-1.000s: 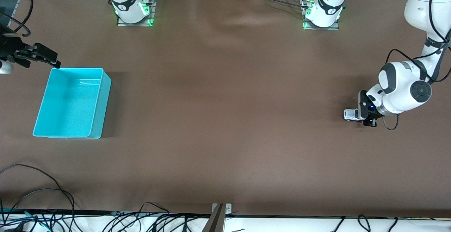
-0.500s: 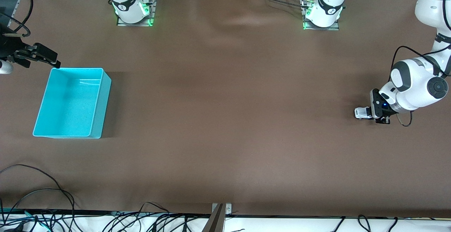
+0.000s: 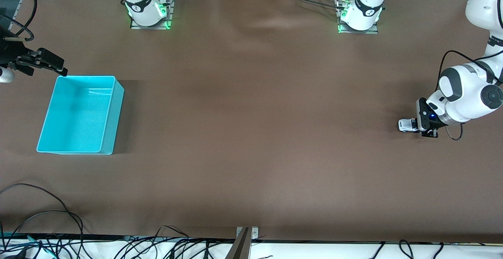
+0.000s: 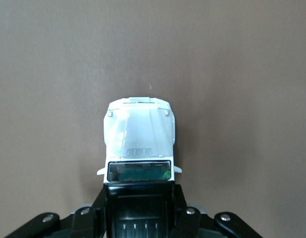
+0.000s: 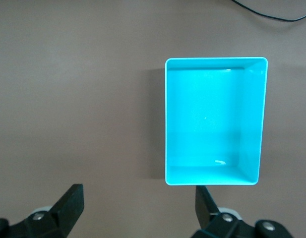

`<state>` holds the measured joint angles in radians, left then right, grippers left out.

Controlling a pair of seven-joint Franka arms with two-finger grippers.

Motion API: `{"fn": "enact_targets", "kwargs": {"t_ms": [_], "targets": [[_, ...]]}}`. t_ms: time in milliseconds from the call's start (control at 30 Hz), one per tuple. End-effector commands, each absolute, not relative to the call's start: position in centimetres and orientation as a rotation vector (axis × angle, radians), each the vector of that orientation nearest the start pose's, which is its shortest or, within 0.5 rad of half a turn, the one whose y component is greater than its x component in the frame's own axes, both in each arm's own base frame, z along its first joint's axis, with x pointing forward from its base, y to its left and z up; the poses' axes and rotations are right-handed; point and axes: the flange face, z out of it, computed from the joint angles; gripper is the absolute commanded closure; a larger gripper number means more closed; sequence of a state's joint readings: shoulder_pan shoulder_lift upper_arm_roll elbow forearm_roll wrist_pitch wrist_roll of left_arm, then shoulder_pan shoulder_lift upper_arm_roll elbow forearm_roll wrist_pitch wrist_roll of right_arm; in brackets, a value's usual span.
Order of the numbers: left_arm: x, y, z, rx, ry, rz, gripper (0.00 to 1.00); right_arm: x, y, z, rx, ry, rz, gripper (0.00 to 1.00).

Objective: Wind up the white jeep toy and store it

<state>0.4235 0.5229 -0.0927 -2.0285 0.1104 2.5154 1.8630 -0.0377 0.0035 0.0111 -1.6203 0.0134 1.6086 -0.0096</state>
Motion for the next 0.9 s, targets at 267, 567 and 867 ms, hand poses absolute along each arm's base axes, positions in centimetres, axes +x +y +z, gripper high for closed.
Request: {"fn": "enact_targets", "kwargs": {"t_ms": [267,567,867], "targets": [[56.0,21.5,17.4,-2.171,2.31,0.053,0.75,55.1,-1.5,60.7,-3.143,0.024,0.024,0.0],[57.0,21.7,19.3,-2.178,2.287,0.04,0.0,55.1,-1.5,60.7,-3.143,0.024,0.024,0.0],[60.3,22.0,28.0,-2.225,2.329,0.122,0.0,55.1,-1.5,60.7,-3.143,0.024,0.024,0.0]]}}
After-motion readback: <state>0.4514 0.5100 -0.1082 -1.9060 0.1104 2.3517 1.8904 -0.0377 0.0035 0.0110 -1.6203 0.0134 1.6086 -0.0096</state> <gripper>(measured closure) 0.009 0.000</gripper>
